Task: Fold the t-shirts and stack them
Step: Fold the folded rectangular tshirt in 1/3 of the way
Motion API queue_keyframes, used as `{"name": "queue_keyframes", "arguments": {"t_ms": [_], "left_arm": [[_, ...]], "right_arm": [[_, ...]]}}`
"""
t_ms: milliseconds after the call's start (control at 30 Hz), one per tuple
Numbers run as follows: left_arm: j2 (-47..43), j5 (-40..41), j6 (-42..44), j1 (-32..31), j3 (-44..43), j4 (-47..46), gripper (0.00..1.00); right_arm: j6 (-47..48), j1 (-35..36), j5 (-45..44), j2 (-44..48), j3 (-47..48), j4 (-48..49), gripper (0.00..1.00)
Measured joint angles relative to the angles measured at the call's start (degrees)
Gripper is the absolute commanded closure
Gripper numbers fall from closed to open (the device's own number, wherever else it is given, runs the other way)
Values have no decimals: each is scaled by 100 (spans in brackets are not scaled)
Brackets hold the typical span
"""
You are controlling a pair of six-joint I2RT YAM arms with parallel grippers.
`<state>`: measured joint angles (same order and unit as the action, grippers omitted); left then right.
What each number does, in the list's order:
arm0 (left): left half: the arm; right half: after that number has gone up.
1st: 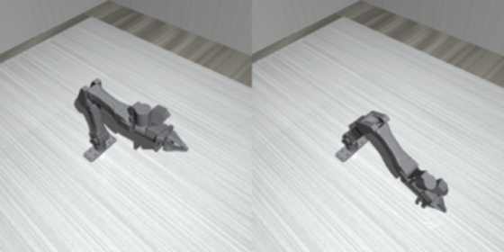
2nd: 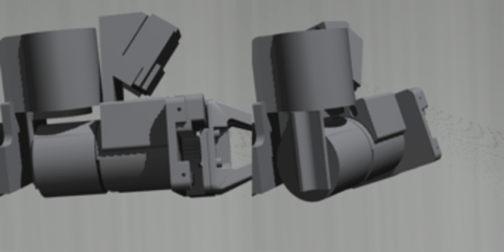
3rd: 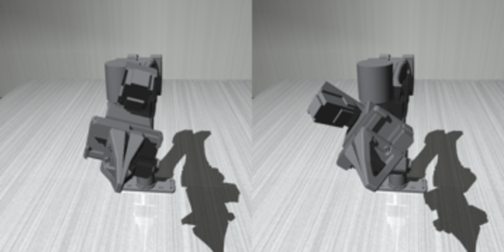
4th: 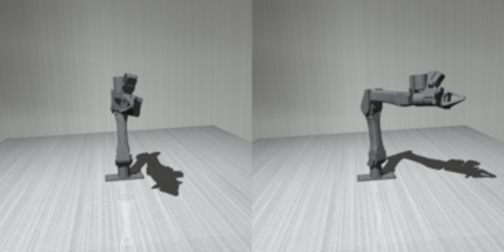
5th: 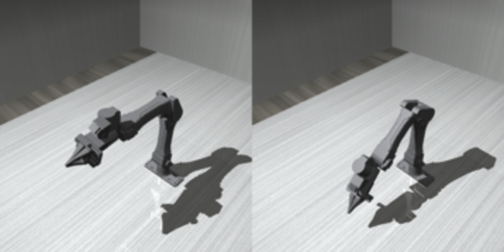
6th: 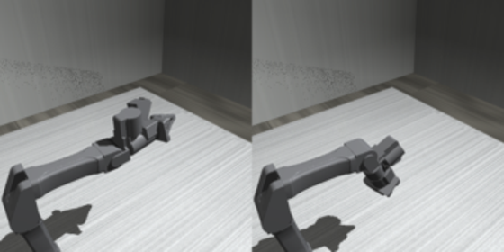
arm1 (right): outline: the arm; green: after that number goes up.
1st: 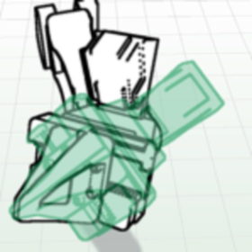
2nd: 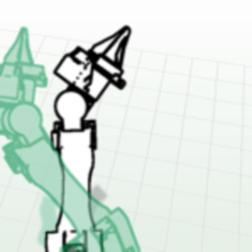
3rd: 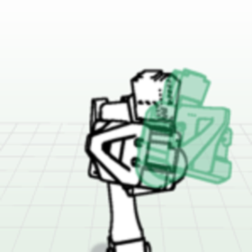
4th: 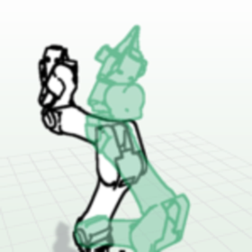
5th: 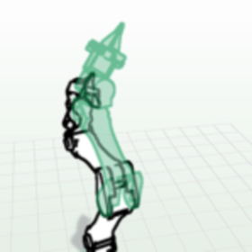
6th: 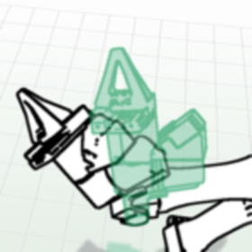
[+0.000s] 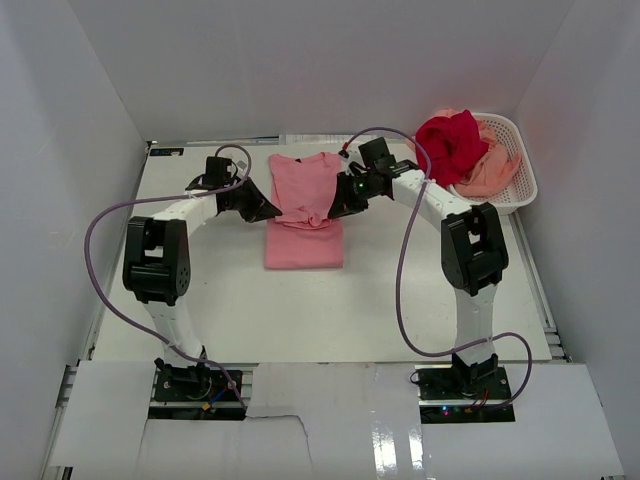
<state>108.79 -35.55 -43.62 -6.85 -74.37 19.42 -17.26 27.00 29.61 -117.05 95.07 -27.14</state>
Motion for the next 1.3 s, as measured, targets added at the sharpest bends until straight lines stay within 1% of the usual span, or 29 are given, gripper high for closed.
{"name": "queue_keyframes", "arguments": {"t_ms": [67, 100, 133, 167, 200, 233, 267, 300, 333, 467, 567, 667, 767, 833, 867, 900, 967, 1000, 1033, 1067, 1100, 1167, 1200, 1300], "left_arm": [[44, 0, -2, 0, -57, -24, 89], [63, 0, -7, 0, -79, -26, 85], [76, 0, -4, 0, -83, -28, 77], [90, -2, 7, 0, -92, -22, 70], [111, -9, 9, 0, -111, -28, 60], [138, -9, 15, 0, -129, -42, 56], [157, -7, 13, 0, -144, -44, 52], [162, 4, 13, 2, -146, -44, 45], [162, 24, 17, 4, -146, -42, 44], [155, 199, 9, 4, -146, -129, 43], [74, 431, 39, 11, -146, -197, 43], [-212, 715, 129, 24, -144, -216, 43], [-688, 938, 245, 37, -142, -326, 43], [-1036, 979, 321, 39, -142, -402, 44], [-1187, 979, 354, 44, -144, -428, 47], [-1340, 949, 374, 46, -140, -463, 50], [-1604, 807, 391, 52, -37, -570, 56], [-1720, 704, 376, 55, 101, -669, 58], [-1840, 601, 361, 52, 293, -761, 60], [-1961, 487, 350, 44, 562, -852, 64], [-2046, 402, 323, 28, 833, -942, 86], [-2142, 149, 269, -28, 1561, -1285, 91], [-2127, 24, 232, -68, 1921, -1427, 95], [-1934, -245, 129, -173, 2750, -1685, 100]], "right_arm": [[0, -2, 24, -59, 55, 0, 92], [0, -4, 33, -90, 74, 0, 91], [0, -4, 42, -118, 85, 2, 78], [9, -4, 46, -144, 94, -4, 67], [15, -4, 48, -162, 105, -7, 55], [13, -7, 50, -179, 114, -13, 42], [0, -9, 46, -184, 118, -13, 40], [44, -9, 37, -184, 118, -13, 38], [74, -11, 33, -184, 125, -11, 33], [122, -26, -105, -170, 160, 15, 31], [111, -33, -240, 39, -105, 317, 31], [79, -37, -297, 629, -844, 774, 32], [-20, -37, -238, 1193, -1436, 1134, 32], [-101, -37, -125, 1362, -1655, 1405, 33], [-162, -37, -57, 1394, -1744, 1543, 34], [-216, -37, 15, 1403, -1853, 1711, 42], [-365, -35, 168, 1397, -2103, 2017, 53], [-446, -35, 243, 1384, -2216, 2131, 66], [-514, -35, 330, 1351, -2319, 2262, 77], [-634, -35, 426, 1300, -2400, 2400, 83], [-726, -35, 498, 1235, -2448, 2522, 92], [-933, -24, 651, 1034, -2476, 2811, 92], [-1045, -15, 715, 922, -2479, 2957, 92], [-1298, 26, 876, 638, -2479, 3375, 92]]}}
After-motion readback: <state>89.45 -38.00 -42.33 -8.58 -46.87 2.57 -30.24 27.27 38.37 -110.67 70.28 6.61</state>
